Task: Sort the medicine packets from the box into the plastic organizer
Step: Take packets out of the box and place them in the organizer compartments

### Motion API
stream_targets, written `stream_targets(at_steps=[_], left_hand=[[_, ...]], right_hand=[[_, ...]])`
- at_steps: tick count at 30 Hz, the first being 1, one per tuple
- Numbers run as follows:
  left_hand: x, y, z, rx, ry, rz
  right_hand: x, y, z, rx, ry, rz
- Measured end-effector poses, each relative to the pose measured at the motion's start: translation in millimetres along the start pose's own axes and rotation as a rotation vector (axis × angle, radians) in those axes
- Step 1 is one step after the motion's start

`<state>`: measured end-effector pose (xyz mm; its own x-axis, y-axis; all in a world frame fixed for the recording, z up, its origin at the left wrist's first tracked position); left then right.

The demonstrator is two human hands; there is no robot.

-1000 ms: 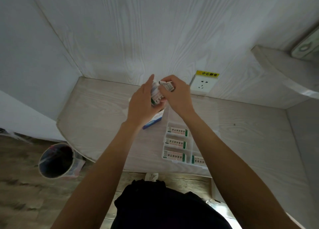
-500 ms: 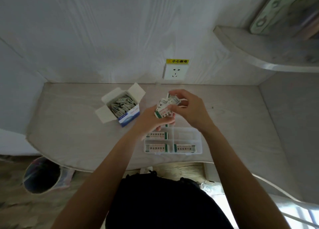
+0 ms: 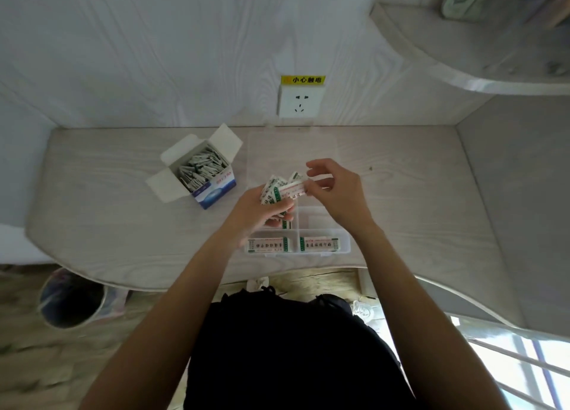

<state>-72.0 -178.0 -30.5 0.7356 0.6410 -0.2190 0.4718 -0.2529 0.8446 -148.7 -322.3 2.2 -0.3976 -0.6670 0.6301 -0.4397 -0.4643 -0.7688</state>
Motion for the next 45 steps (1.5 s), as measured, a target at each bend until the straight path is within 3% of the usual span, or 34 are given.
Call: stream_targets(at_steps=[2,8,11,15,20,28,39,45], left_hand=[[2,-1,0,0.022,0.008,0.002],[-1,-3,-3,0.058,-0.047,0.064],[0,-4,-8,0.053,-0.049,0.039],[4,-8,-9,0.031,0.02,0.022],[23,-11,-8,-0.03,0.193,-0.039],[31,-20,-9,-0.025,0.275,-0.198],[17,-25,-13,0.01,0.156,-0.389],[10,-29,-13,0.071,0.086,-0.456]], right_hand=[[0,0,0,-0.001,-0.003,0.003],[-7,3,-1,0.038,-0.279,0.017],[-7,5,-4,0.015,-0.333,0.071],[-9,19,-6,-0.061,-0.259,0.163],[15,51,-6,-0.125,-0.092,0.097],[1,68,-20,-0.002,-0.11,-0.441],[-29,49,-14,0.256,-0.345,-1.166],[-36,38,-14,0.363,-0.386,-1.365]])
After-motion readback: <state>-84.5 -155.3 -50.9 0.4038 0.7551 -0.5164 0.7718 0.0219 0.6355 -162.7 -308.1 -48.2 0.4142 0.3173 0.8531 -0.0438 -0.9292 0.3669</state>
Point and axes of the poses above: each hand's wrist, its own z-axis towards the middle knuckle, its own x-axis out of the back of the hand, y = z × x, the point moved 5 cm from there along z, towards the middle knuckle, and after that the axes turned 10 degrees about -z, right-handed, at the moved point
